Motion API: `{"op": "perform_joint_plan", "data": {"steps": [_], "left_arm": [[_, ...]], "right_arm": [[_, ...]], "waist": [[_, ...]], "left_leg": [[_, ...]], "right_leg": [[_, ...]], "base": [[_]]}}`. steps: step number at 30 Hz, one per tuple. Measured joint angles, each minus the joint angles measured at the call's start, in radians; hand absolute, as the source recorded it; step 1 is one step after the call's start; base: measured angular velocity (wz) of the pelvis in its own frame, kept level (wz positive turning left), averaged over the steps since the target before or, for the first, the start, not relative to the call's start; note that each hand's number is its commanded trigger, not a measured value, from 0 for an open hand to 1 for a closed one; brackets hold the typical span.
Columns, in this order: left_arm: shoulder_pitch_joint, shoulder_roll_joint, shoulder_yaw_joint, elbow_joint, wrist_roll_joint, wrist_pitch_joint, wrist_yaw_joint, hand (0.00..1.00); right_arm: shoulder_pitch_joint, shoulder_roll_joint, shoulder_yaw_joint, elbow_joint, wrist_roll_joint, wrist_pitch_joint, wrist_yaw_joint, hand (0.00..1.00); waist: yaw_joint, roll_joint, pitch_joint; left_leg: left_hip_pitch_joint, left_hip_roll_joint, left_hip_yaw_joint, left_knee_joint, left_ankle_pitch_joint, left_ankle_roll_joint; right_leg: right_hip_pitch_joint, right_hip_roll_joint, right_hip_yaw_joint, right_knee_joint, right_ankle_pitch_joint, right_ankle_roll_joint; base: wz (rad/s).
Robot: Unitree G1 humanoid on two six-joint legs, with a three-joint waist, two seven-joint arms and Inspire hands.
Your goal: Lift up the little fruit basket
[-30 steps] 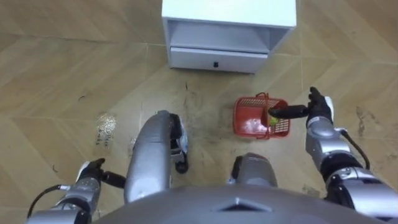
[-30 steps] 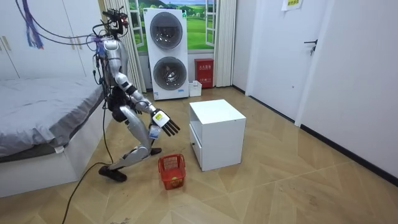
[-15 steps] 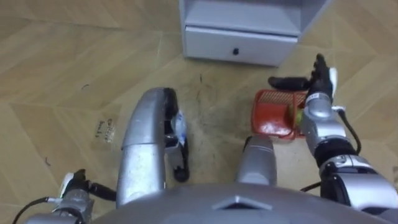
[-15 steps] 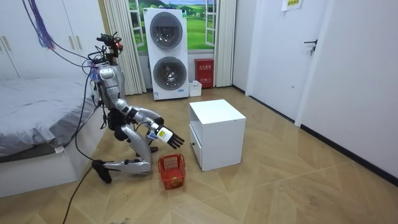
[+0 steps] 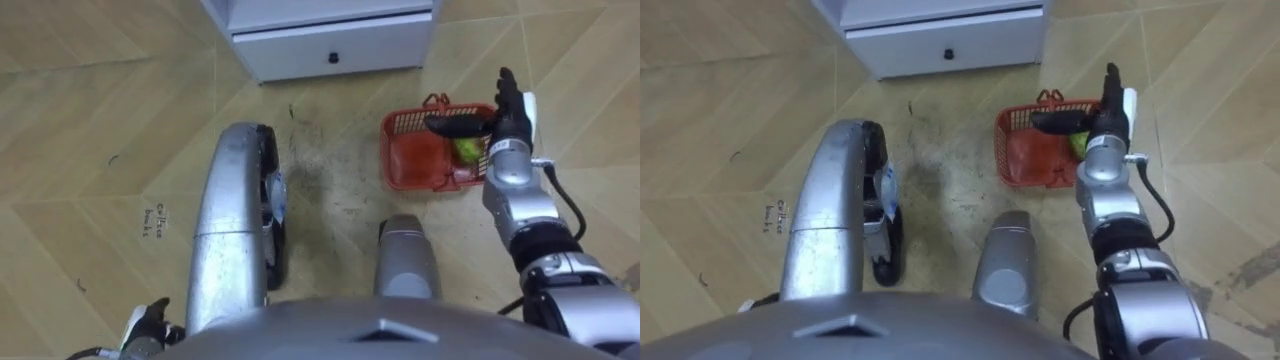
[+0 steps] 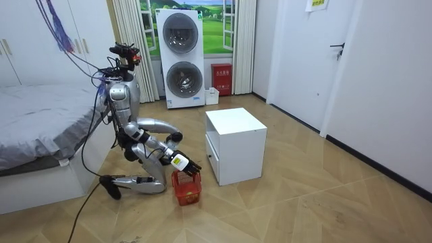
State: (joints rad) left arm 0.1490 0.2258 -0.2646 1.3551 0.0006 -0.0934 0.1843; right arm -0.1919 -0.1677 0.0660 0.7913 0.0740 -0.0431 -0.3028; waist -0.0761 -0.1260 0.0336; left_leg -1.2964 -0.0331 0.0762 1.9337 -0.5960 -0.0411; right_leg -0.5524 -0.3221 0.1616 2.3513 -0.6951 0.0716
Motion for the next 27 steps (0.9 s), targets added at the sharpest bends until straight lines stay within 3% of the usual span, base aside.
{"op": "perform_joint_plan", "data": {"steps": [5, 12, 17, 27], "left_arm": [[-0.004, -0.001, -0.014, -0.003, 0.001, -0.001, -0.02, 0.0], [-0.003, -0.003, -0.075, -0.006, -0.01, 0.0, -0.022, 0.0], [-0.006, -0.003, -0.081, -0.023, -0.012, -0.001, -0.028, 0.0], [-0.002, 0.002, -0.095, -0.073, -0.051, -0.001, -0.049, 0.0]], "right_arm": [[0.019, -0.006, 0.0, -0.019, -0.001, 0.0, 0.0, 0.0], [0.021, -0.031, 0.023, -0.01, 0.029, 0.002, -0.004, 0.0], [0.021, -0.031, 0.043, 0.027, 0.04, 0.01, 0.001, 0.0], [0.016, -0.037, 0.042, 0.086, 0.119, 0.014, 0.046, 0.0]], "waist": [[-0.003, 0.013, -0.0077], [0.006, 0.046, -0.0067], [0.009, 0.06, -0.0067], [0.021, 0.06, -0.0019]], "left_leg": [[0.002, -0.001, -0.003, -0.013, 0.005, -0.011], [-0.004, 0.0, 0.003, -0.026, 0.005, -0.011], [-0.014, 0.002, 0.003, -0.026, 0.005, -0.011], [-0.045, 0.004, 0.002, -0.021, 0.004, -0.011]], "right_leg": [[-0.004, 0.01, -0.002, 0.01, -0.001, 0.002], [-0.017, 0.007, -0.003, 0.019, -0.002, 0.002], [-0.024, 0.008, -0.009, 0.019, -0.002, 0.002], [-0.04, 0.008, -0.026, 0.02, -0.002, 0.002]], "base": [[0.02], [0.03], [0.02], [0.05]]}}
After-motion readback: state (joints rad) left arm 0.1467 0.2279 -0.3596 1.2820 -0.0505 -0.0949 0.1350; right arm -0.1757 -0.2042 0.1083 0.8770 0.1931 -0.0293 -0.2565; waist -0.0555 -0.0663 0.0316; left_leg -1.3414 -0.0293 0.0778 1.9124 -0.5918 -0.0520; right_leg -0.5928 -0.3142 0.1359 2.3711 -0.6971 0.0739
